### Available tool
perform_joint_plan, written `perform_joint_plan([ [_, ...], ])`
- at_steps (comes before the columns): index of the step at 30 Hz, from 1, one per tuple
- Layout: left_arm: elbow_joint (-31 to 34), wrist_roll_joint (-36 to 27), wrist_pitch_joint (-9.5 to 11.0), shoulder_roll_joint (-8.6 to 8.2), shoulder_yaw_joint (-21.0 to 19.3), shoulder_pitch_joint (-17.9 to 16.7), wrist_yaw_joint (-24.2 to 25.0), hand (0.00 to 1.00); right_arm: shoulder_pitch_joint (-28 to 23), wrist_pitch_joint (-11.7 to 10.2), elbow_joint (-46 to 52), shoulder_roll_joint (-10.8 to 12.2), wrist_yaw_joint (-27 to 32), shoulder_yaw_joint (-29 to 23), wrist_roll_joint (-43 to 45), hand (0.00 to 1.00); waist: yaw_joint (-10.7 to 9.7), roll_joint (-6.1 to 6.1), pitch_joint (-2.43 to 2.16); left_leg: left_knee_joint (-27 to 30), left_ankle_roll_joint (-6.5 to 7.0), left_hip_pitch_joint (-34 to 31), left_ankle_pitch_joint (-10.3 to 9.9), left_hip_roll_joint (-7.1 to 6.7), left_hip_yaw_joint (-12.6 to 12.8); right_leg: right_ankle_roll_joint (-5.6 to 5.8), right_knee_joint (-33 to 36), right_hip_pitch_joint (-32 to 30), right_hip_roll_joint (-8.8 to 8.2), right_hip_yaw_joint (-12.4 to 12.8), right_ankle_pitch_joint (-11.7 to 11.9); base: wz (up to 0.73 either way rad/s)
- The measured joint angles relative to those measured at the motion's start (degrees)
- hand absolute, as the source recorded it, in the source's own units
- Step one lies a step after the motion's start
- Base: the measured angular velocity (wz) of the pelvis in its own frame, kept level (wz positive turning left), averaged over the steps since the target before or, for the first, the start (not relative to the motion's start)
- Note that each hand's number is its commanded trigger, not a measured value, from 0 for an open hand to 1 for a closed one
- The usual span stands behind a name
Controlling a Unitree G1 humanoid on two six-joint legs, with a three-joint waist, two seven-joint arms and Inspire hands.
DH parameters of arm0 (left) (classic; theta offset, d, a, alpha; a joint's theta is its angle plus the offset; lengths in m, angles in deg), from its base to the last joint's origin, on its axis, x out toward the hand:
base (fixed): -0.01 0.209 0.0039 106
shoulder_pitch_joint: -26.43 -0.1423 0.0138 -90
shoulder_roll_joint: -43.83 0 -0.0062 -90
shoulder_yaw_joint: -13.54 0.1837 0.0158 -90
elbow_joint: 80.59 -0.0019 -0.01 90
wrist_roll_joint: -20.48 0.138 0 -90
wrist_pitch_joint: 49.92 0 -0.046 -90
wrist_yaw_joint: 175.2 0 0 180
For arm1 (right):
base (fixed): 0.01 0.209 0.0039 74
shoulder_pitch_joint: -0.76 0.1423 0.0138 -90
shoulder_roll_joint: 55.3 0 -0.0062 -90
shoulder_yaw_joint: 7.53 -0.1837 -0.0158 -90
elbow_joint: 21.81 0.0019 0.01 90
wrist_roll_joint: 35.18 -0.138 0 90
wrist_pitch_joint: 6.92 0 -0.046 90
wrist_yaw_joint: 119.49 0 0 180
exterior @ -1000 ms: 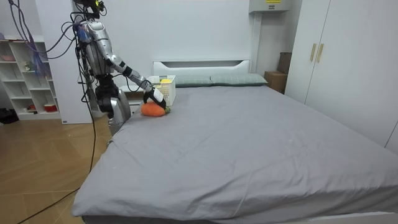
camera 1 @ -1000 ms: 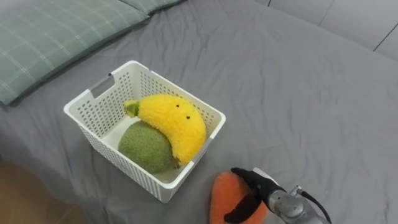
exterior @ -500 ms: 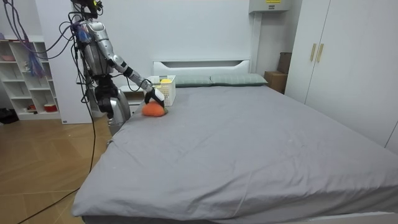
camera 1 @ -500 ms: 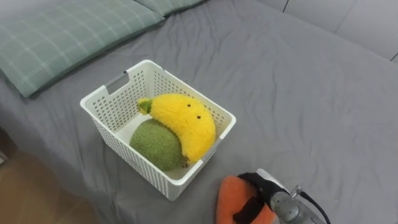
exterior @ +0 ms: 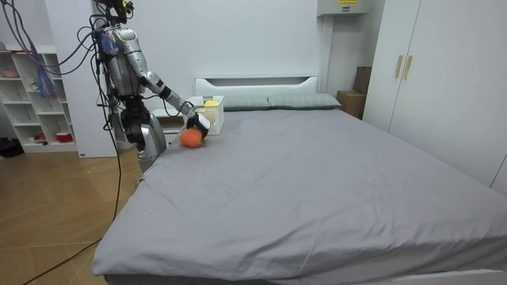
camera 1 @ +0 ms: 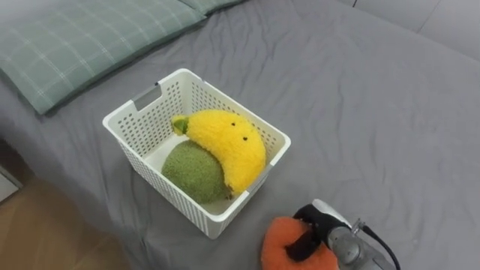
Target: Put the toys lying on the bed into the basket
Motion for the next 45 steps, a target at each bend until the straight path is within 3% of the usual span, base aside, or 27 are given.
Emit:
perform_joint_plan([
  [6, -0.93, 0.04, 0.87, 0.0, -0.51, -0.26, -0.34, 0.0, -0.05, -0.47, 0.03, -0.17, 2.85, -3.96, -7.73, 1.0, -1.23, -0.01, -0.15, 0.0, 0.2, 0.23, 0.12, -0.19, 0.18, 0.0, 0.04, 0.0, -0.28, 0.09, 0.0, 0.0],
  [9, -1.01, 0.06, 0.84, -0.02, -2.37, -0.38, -0.36, 0.0, -0.32, -1.12, 0.9, -0.6, 3.98, -6.89, -9.56, 1.0, -2.57, -0.1, -0.6, -0.01, 0.34, 0.36, 0.2, -0.24, 0.37, 0.01, 0.07, -0.05, -0.43, 0.25, 0.0, -0.02],
  [14, -1.07, -0.03, 1.05, 0.36, -4.29, -0.36, -0.31, 0.0, -0.54, -1.9, 2.85, -2.08, 6.08, -9.11, -10.58, 1.0, -4.07, 0.25, -0.83, -0.49, 0.39, 1.28, 0.23, -0.17, 1.2, 0.01, 0.1, 0.24, -0.4, 1.45, 0.0, -0.1],
  [20, -0.98, -0.02, 1.72, 1.28, -4.55, -0.13, 0.56, 0.0, -0.82, -2.11, 12.16, -4.31, 6.45, -9.75, -10.62, 1.0, -6.69, 0.72, -0.96, -1.73, 0.36, 2.99, 0.21, 0.34, 3.5, 0.01, 0.17, 0.68, -0.17, 3.79, 0.02, -0.2],
  [24, -1.06, -0.08, 1.79, 0.91, -4.6, 2.14, 0.51, 0.0, -1.41, -2.15, 20.5, -5.01, 6.9, -11.36, -10.38, 1.0, -7.77, 0.91, -1.08, -2.11, 0.37, 3.25, 0.22, 0.42, 4.07, 0.03, 0.18, 0.47, -0.08, 4.72, 0.03, -0.08],
  [30, -1.06, -0.48, 3.1, 0.78, -4.56, 3.3, 0.51, 0.0, -1.32, -2.1, 29.22, -5.49, 6.8, -11.35, -10.44, 1.0, -7.64, 0.94, -1.1, -3.22, 0.39, 4.12, 0.23, 0.47, 4.93, 0.03, 0.15, 0.42, -0.15, 5.1, 0.03, -0.08],
  [38, -0.88, -0.14, 3.11, 0.33, -4.62, 2.32, 1.5, 0.0, -0.54, -1.42, 36.83, -5.67, 6.13, -11.32, -10.64, 1.0, -6.77, 0.45, -1.18, -3.3, 0.4, 4.19, 0.23, 0.46, 5.01, 0.04, 0.08, 0.09, -0.18, 4.86, 0.03, 0.0],
  [45, -1.77, 0.07, 2.12, 0.46, -5.79, 2.24, 1.49, 0.0, 3.42, 0.37, 42.24, -5.96, 5.24, -11.12, -10.72, 1.0, -5.27, -0.04, -0.91, -3.35, 0.42, 4.02, 0.19, 0.47, 4.9, 0.04, 0.13, -0.04, -0.15, 4.94, 0.03, 0.0],
])
